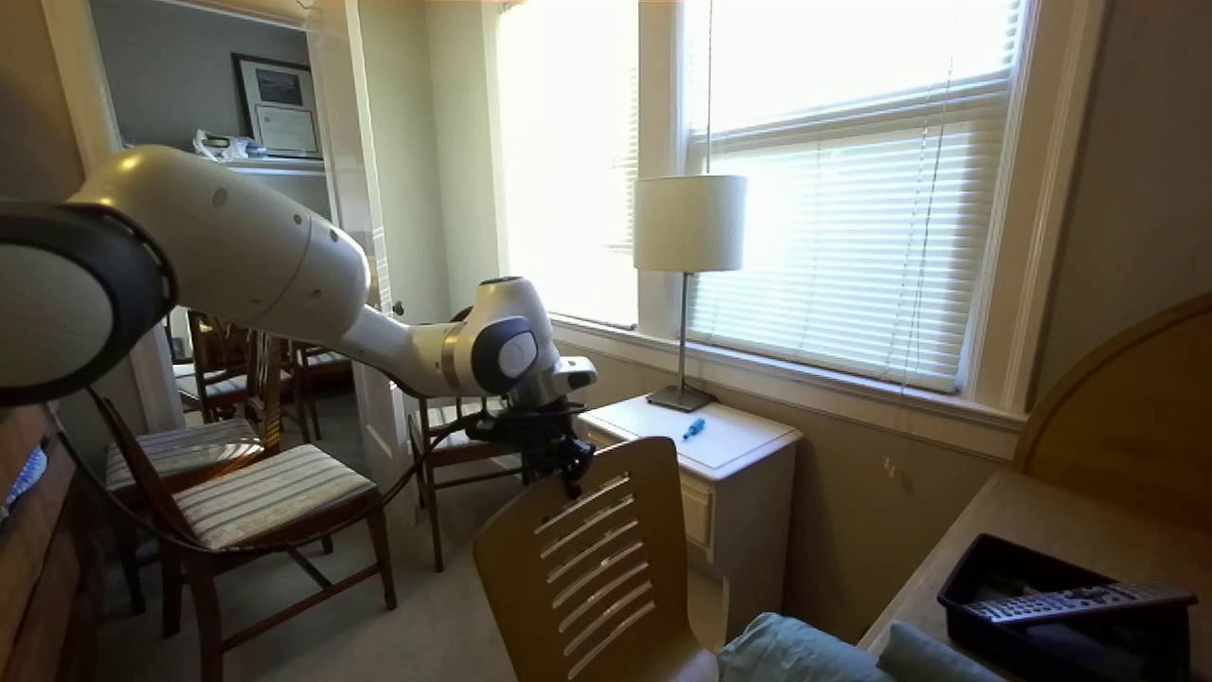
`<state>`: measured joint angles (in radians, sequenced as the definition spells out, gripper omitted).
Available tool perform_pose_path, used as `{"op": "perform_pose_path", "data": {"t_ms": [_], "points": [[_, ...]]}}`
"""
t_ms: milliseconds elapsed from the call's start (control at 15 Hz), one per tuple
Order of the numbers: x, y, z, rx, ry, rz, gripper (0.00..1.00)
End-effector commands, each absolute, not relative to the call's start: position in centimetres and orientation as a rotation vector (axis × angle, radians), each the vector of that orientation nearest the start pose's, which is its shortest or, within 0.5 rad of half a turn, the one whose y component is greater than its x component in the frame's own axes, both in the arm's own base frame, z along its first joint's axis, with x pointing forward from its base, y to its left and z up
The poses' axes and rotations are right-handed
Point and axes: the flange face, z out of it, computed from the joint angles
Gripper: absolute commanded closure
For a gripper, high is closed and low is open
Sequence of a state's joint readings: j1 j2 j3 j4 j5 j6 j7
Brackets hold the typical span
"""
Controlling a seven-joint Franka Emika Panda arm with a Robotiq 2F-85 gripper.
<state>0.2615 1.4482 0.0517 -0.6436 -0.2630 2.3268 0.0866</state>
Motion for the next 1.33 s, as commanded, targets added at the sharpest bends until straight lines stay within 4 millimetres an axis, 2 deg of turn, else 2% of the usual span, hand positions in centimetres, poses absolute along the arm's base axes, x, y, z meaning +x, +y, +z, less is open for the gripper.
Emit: {"op": "perform_pose_path", "data": {"t_ms": [0, 67, 133, 200, 400, 667, 867, 1133, 1267], "points": [[77.8, 22.2, 8.7, -3.185, -0.536, -0.426, 0.81], [77.8, 22.2, 8.7, -3.185, -0.535, -0.426, 0.81], [77.8, 22.2, 8.7, -3.185, -0.535, -0.426, 0.95], [77.8, 22.3, 8.8, -3.185, -0.517, -0.431, 0.95], [77.6, 24.7, 10.2, -3.179, -0.62, -0.48, 0.95], [76.9, 28.4, 12.2, -3.18, -0.769, -0.524, 0.95], [76.3, 30.3, 12.7, -3.19, -0.806, -0.538, 0.95], [76.1, 31.5, 13.8, -3.214, -0.813, -0.582, 0.95], [76.6, 30.8, 14.5, -3.236, -0.795, -0.616, 0.95]]}}
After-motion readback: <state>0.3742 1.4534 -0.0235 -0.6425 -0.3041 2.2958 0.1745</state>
